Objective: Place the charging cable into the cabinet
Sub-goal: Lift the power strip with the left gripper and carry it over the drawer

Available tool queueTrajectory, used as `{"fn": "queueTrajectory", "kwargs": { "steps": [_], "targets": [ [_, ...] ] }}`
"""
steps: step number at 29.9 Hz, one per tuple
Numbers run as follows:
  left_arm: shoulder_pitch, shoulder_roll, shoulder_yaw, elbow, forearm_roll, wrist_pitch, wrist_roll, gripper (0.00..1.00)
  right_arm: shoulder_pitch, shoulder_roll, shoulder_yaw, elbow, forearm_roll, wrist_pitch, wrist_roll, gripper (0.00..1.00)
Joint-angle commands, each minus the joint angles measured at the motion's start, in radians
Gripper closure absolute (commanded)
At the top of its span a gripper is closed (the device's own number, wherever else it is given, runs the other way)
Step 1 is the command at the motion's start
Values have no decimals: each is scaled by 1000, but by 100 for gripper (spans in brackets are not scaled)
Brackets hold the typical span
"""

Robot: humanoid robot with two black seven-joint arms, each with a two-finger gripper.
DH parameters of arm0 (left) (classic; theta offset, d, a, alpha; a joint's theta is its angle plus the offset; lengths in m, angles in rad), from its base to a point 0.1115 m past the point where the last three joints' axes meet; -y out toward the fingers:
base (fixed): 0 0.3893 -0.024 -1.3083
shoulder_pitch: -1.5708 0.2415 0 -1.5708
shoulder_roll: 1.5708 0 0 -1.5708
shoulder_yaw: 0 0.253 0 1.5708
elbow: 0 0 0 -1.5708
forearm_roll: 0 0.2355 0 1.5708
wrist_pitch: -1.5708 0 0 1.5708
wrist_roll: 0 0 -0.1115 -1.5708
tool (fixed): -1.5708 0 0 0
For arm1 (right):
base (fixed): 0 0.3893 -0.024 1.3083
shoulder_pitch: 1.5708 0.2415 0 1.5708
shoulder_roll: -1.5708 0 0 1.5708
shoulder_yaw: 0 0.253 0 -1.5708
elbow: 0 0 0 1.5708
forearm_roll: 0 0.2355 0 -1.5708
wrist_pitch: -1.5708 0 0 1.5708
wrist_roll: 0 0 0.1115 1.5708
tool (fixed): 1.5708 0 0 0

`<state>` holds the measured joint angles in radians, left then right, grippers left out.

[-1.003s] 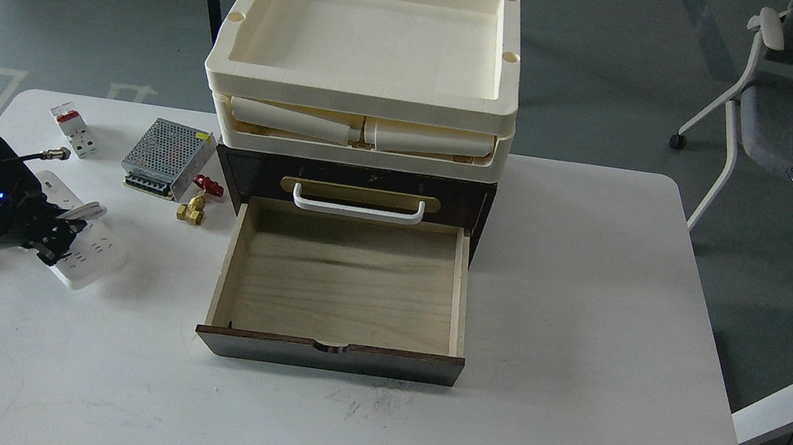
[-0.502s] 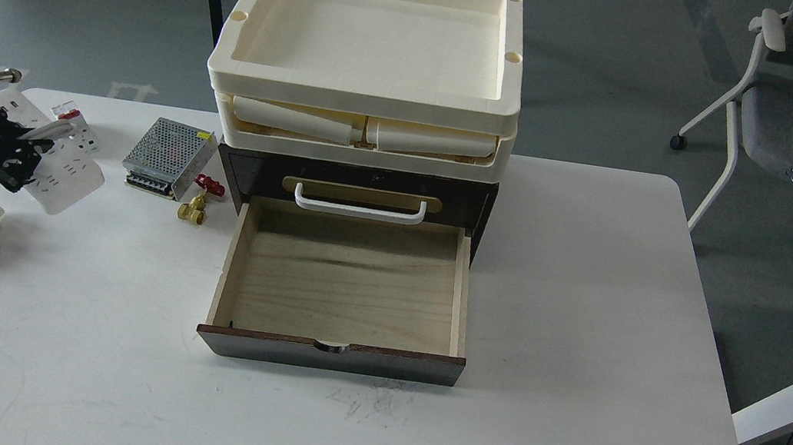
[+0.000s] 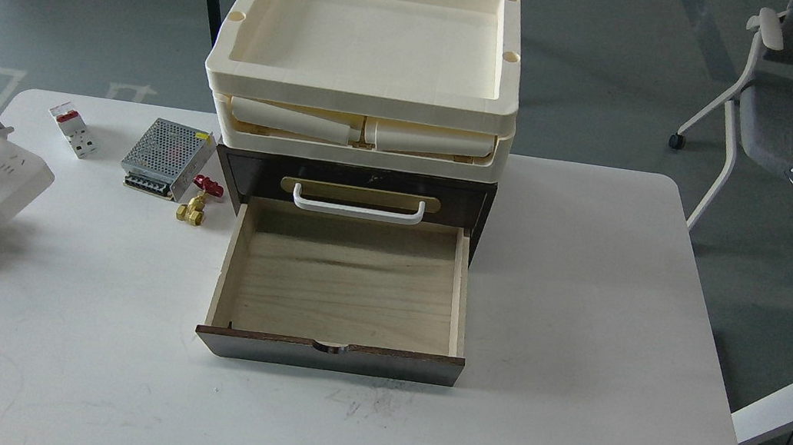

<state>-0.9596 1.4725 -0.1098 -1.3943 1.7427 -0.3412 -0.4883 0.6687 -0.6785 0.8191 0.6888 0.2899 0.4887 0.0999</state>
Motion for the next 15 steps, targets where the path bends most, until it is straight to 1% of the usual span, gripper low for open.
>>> {"fn": "queueTrajectory", "kwargs": {
  "steps": [1,3,9,11,15],
  "targets": [
    [-7,58,-22,-173,-181,-113,0,100,0,-3,0,-2,0,0,0,0],
    [-5,36,-22,-202,-311,-128,0,100,-1,-3,0,-2,0,0,0,0],
    [7,-99,-18,-210,-661,-145,0,100,-9,-3,0,-20,0,0,-3,0],
    [13,-139,-18,-222,-736,-145,0,100,-9,-4,0,-29,0,0,-3,0],
    [70,-237,-19,-242,-805,-127,0,100,-9,-6,0,-38,0,0,-3,0]
  ]
}}
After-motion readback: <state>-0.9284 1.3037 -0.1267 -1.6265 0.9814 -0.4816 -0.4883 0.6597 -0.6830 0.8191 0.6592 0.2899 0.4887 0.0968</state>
